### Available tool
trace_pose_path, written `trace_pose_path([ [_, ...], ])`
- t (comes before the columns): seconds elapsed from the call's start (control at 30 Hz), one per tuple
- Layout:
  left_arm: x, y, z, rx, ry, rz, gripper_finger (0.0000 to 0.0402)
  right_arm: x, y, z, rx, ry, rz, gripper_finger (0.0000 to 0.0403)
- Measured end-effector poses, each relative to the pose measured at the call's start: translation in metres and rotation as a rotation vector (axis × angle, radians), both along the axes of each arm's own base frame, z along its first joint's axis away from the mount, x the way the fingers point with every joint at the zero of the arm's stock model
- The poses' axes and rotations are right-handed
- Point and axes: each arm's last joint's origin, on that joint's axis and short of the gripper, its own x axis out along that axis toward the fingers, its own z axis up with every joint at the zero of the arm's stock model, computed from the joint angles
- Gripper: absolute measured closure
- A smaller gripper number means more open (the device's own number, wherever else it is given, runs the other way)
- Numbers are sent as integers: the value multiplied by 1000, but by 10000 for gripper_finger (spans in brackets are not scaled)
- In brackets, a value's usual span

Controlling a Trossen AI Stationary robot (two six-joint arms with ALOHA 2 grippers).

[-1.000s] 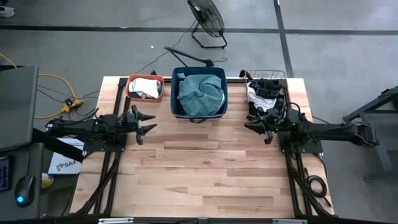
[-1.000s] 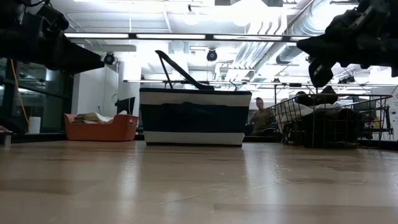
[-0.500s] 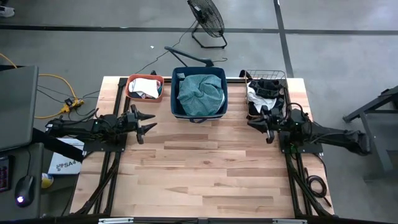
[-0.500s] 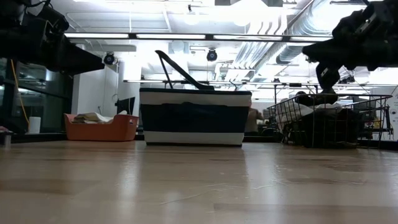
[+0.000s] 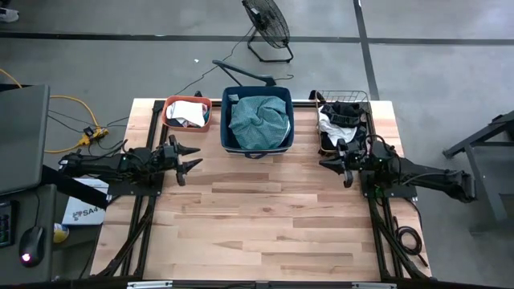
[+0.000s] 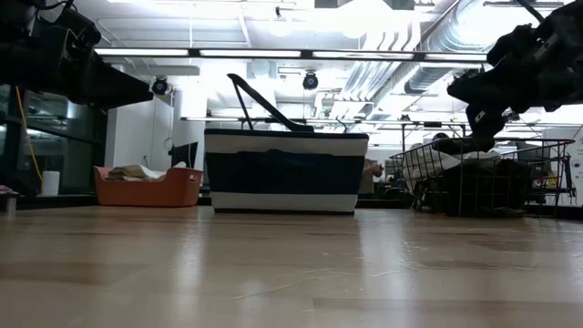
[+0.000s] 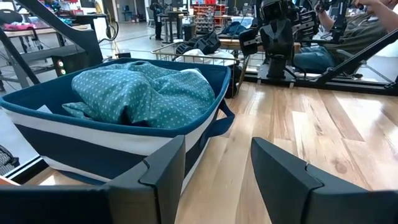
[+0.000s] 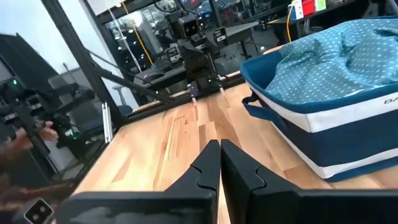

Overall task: Pick & Place Cloths
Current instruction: Return to Home Position

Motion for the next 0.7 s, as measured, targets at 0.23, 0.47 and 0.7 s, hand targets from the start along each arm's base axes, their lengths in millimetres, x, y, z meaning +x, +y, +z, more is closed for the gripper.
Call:
trace_pose_path([
  [0.23,0,0,0,0,0,0,222,0,0,1,-196,-5,22,399],
  [0.47,0,0,0,0,0,0,222,0,0,1,-216,-8,23,399],
  [0.7,0,0,1,0,-2,0,222,0,0,1,-223,-13,23,399],
])
